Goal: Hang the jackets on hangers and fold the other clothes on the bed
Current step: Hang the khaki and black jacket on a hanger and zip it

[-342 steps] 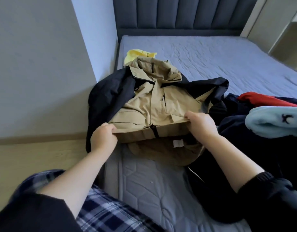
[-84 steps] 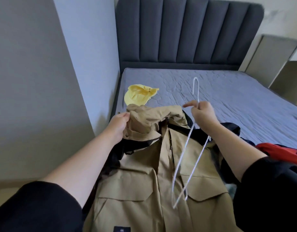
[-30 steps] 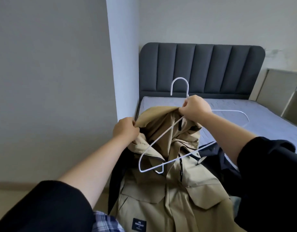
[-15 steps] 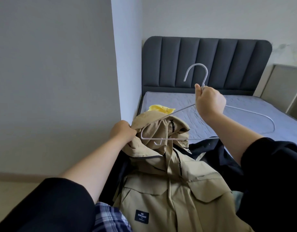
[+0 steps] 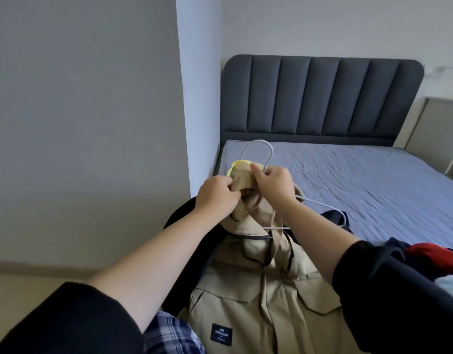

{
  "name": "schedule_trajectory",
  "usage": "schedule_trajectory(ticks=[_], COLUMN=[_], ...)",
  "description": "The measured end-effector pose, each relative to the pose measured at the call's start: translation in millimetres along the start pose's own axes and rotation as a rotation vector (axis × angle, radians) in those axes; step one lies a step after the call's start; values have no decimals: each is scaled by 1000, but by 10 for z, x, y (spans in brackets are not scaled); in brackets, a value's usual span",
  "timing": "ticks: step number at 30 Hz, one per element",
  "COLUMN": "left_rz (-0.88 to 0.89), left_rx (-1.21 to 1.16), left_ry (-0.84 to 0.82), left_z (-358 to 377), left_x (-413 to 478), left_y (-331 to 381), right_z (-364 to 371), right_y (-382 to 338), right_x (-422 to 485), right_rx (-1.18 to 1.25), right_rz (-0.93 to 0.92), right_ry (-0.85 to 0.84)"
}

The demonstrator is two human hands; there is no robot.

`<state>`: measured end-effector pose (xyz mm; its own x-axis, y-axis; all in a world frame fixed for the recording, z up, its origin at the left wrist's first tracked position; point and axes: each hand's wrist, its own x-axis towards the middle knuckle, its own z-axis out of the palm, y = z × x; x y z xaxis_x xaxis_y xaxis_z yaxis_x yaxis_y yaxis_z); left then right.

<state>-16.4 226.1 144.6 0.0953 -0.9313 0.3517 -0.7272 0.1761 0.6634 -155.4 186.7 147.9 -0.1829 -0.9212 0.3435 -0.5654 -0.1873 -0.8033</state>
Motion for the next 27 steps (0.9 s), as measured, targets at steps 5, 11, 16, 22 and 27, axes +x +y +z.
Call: schedule_trajectory(ticks=[5,11,16,22,27], left_rz=[219,76,60,25,-39], left_rx=[215,159,45,-25,-198], left_ry=[144,-3,-80,34,73], left_z=[-32,34,123,10,4], left_x=[-22,8,-19,-52,-97], left_y=[-233,-357,-401,-713,-906], right_z=[-80,18,131,-109,-221], right_y=[-55,-138,-159,213,1156], right_x=[101,12,-126,-61,-12], right_rx=[191,270,169,63,35], right_rz=[9,-10,-119,-163,295], right_ry=[-31,-146,-263,84,437])
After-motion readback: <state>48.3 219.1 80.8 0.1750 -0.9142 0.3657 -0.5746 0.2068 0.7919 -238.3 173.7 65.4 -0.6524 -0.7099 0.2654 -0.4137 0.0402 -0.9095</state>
